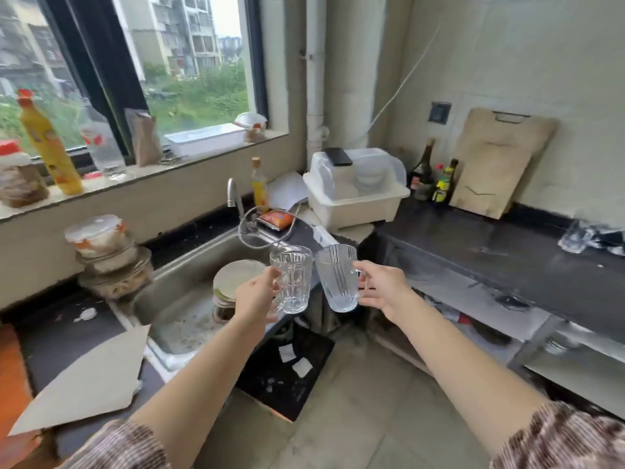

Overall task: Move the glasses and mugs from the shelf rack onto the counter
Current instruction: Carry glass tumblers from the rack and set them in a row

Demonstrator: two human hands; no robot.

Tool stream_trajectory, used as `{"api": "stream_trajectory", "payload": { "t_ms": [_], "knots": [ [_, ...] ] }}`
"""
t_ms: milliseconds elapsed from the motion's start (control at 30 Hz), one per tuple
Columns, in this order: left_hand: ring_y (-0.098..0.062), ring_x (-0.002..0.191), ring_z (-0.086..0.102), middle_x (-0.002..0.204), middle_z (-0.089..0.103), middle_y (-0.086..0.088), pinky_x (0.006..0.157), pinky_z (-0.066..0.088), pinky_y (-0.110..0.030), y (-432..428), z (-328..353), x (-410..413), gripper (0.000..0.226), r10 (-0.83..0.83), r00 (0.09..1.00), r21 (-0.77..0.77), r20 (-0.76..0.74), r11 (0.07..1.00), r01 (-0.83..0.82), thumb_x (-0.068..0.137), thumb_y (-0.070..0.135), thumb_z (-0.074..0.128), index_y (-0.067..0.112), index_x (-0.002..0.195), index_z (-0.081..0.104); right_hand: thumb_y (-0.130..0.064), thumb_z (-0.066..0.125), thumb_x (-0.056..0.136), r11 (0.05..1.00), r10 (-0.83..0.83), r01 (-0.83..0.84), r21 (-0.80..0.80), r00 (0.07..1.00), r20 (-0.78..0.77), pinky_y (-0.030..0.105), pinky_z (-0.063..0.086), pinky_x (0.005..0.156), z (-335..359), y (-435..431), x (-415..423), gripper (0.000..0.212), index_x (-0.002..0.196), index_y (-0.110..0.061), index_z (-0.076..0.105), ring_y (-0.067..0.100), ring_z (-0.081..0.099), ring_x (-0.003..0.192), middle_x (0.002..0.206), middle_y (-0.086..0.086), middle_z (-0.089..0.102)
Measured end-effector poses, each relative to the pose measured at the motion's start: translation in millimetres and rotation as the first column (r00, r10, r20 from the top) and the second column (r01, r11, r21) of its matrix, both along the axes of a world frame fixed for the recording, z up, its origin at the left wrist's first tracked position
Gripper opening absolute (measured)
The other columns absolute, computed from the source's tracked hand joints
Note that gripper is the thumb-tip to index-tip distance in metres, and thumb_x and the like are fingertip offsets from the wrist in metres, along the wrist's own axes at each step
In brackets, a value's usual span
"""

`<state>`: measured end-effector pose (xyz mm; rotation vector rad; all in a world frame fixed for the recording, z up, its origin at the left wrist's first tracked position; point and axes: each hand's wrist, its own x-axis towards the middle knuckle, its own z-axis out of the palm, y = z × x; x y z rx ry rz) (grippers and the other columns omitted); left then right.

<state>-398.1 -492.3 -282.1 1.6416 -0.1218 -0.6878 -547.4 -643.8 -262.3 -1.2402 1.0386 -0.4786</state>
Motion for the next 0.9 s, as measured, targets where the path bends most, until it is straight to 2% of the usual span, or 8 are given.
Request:
{"api": "stream_trajectory", "payload": {
  "t_ms": [133,333,467,567,667,733,800,900],
  "knots": [
    [-0.029,0.093,0.059,0.097,0.063,-0.007,0.077,0.050,-0.043,-89,-8,-38,0.019,-0.161,0.985,-0.012,-0.055,0.987,0.160,0.080,0.038,0.061,0.019,0.079,0.059,-0.024,0.069,0.084,0.981,-0.192,0.192,0.003,0.981,-0.018,0.039,0.058,0.070,-11,-60,-55,0.021,0.072,-0.009,0.063,0.036,0.069,0.089,0.096,0.027,0.067],
    [-0.024,0.073,0.062,0.086,0.068,-0.005,0.061,0.046,-0.032,-225,-31,-95,0.025,-0.343,0.927,0.004,-0.152,0.938,0.348,0.081,0.040,0.061,0.015,0.082,0.063,-0.024,0.071,0.082,0.915,-0.398,0.399,0.057,0.917,-0.016,0.039,0.056,0.072,-37,-165,-128,0.018,0.075,-0.010,0.062,0.029,0.065,0.090,0.086,0.010,0.062],
    [-0.031,0.089,0.066,0.097,0.068,-0.008,0.073,0.051,-0.039,-324,-33,-129,0.022,-0.448,0.874,0.034,-0.187,0.887,0.461,0.079,0.033,0.060,0.012,0.086,0.064,-0.022,0.070,0.079,0.854,-0.513,0.514,0.080,0.858,-0.040,0.049,0.056,0.086,-38,-241,-165,0.019,0.067,-0.013,0.058,0.029,0.061,0.083,0.079,0.011,0.058],
    [-0.032,0.097,0.063,0.104,0.064,-0.008,0.070,0.050,-0.037,-394,-36,-156,0.017,-0.506,0.829,0.013,-0.238,0.852,0.524,0.084,0.029,0.060,0.013,0.089,0.060,-0.019,0.069,0.079,0.799,-0.592,0.596,0.075,0.803,-0.073,0.053,0.055,0.089,-38,-293,-191,0.020,0.064,-0.013,0.056,0.029,0.057,0.082,0.076,0.010,0.056],
    [-0.031,0.096,0.058,0.104,0.058,-0.004,0.068,0.049,-0.038,-455,-36,-183,0.016,-0.581,0.774,0.008,-0.250,0.798,0.602,0.088,0.028,0.057,0.015,0.097,0.057,-0.020,0.068,0.082,0.752,-0.650,0.655,0.074,0.756,-0.083,0.048,0.055,0.087,-39,-337,-219,0.017,0.071,-0.011,0.059,0.032,0.059,0.088,0.084,0.012,0.058],
    [-0.033,0.097,0.055,0.097,0.058,-0.002,0.075,0.049,-0.043,-489,-36,-201,0.014,-0.632,0.736,0.036,-0.244,0.753,0.658,0.089,0.029,0.056,0.015,0.091,0.058,-0.021,0.067,0.084,0.712,-0.691,0.697,0.083,0.717,-0.093,0.048,0.056,0.086,-44,-362,-240,0.016,0.076,-0.009,0.061,0.035,0.063,0.098,0.092,0.015,0.060],
    [-0.034,0.096,0.055,0.089,0.058,-0.001,0.073,0.049,-0.043,-517,-39,-220,0.012,-0.673,0.700,0.051,-0.241,0.711,0.701,0.088,0.028,0.058,0.018,0.081,0.058,-0.021,0.066,0.085,0.668,-0.730,0.738,0.095,0.675,-0.107,0.049,0.056,0.086,-51,-384,-262,0.016,0.079,-0.007,0.062,0.038,0.063,0.107,0.098,0.017,0.062],
    [-0.036,0.094,0.060,0.094,0.063,-0.005,0.072,0.052,-0.044,-560,-47,-250,0.014,-0.726,0.644,0.061,-0.241,0.651,0.756,0.086,0.029,0.060,0.017,0.079,0.060,-0.019,0.064,0.087,0.612,-0.774,0.781,0.119,0.623,-0.108,0.053,0.056,0.087,-62,-418,-296,0.018,0.094,-0.002,0.064,0.039,0.062,0.107,0.111,0.020,0.064]
  ]
}}
